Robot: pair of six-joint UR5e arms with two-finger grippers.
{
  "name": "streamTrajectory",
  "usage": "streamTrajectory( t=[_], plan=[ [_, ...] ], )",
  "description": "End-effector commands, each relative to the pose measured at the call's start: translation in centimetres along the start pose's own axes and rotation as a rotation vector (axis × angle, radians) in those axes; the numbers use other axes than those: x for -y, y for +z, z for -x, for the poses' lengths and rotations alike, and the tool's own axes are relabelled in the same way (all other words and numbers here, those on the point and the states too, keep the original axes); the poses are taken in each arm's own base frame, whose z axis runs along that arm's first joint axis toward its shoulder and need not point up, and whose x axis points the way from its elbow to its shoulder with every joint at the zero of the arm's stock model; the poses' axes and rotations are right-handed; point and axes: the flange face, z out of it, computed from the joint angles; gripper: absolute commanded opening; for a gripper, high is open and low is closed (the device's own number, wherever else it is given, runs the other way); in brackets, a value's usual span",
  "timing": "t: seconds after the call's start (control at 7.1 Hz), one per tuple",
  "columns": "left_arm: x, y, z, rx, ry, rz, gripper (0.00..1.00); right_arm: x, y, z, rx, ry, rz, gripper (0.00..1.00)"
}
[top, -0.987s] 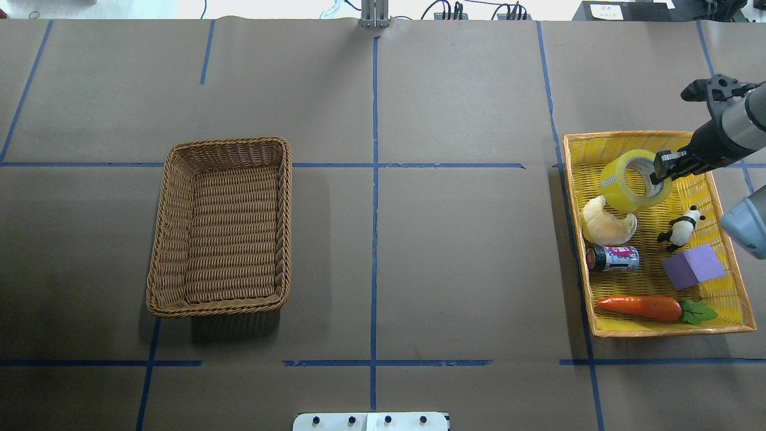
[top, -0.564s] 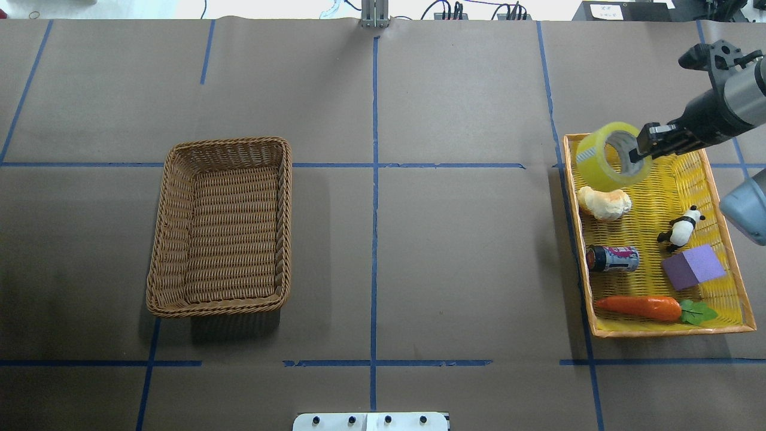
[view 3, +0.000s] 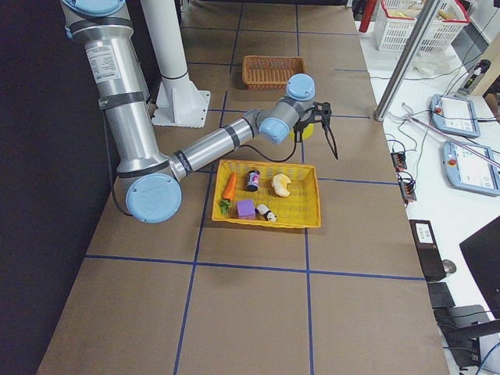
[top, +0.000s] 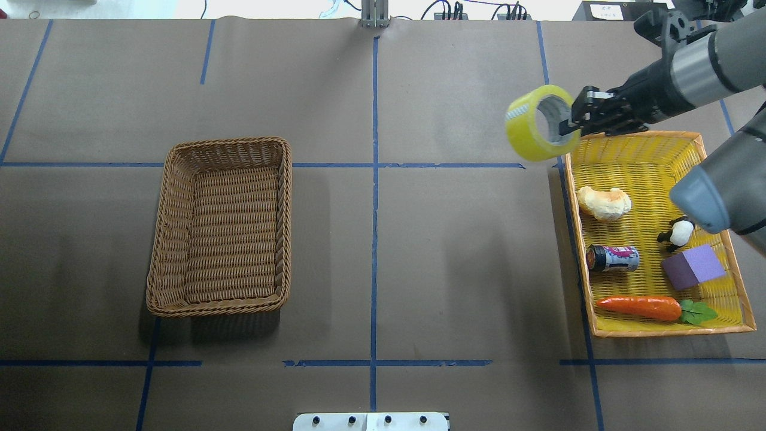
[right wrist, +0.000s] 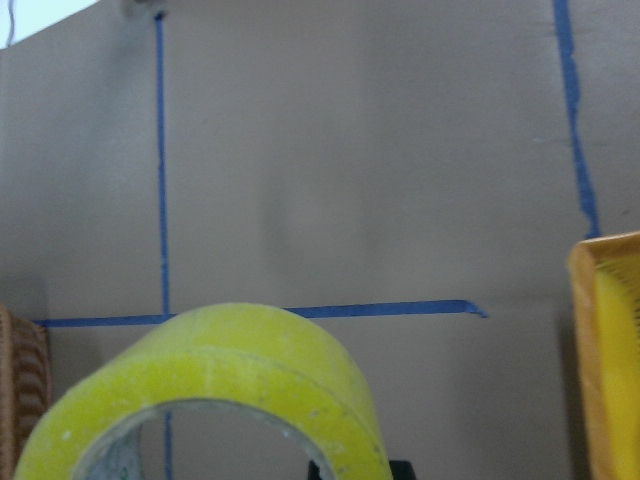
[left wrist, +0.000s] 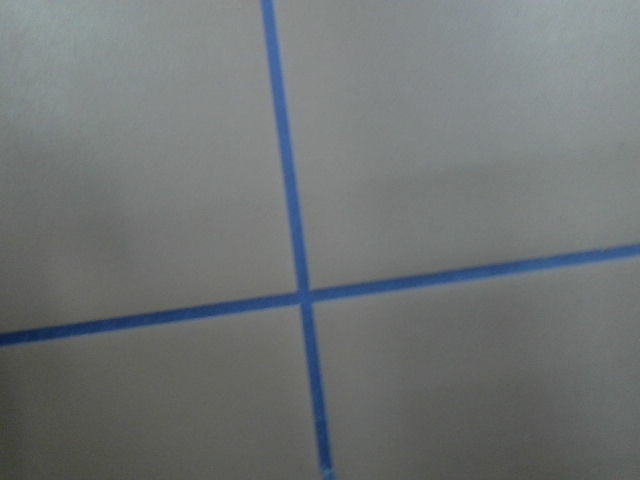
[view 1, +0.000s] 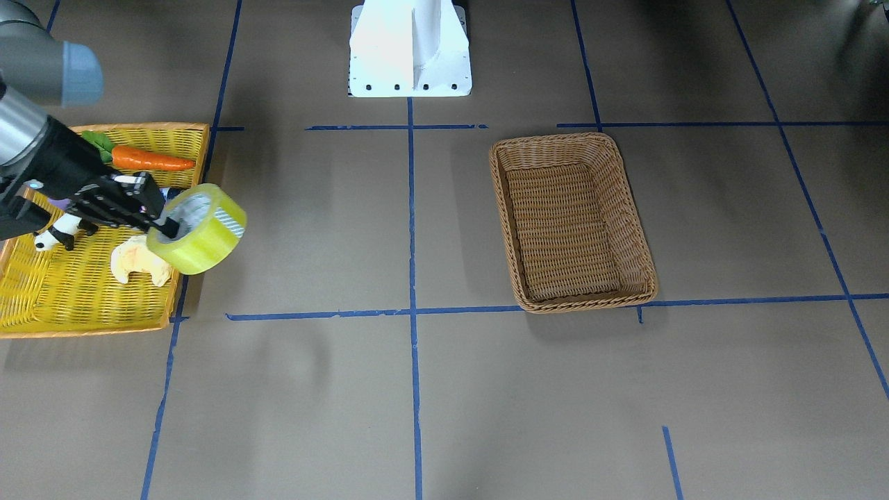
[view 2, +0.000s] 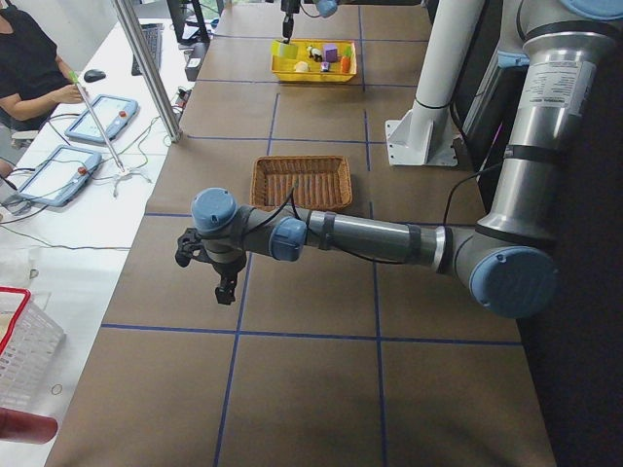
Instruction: Move tape to another basket
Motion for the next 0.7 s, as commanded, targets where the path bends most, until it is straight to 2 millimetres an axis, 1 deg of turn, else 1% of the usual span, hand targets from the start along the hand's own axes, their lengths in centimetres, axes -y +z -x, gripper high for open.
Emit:
streamTrajectory(
  t=[0.0,0.14,0.28,0.56],
  plan=[
    [1.6,1.6,-8.3,-0.143,-0.101,-0.072,1.0,-3.2,2.3,2.9,0.165,0.093,-0.057,0.01],
    [1.1,2.6,-11.8,-0.216,-0.153,-0.105,1.0,-4.7,2.9,4.2,0.23,0.134,-0.052,0.01],
    [0.1,3.7,-15.7,-0.305,-0.228,-0.114,1.0,-6.0,3.0,5.3,0.287,0.171,-0.054,0.01],
    [-2.2,3.7,-20.7,-0.482,-0.313,-0.118,1.0,-9.2,4.3,7.0,0.424,0.208,-0.051,0.01]
  ],
)
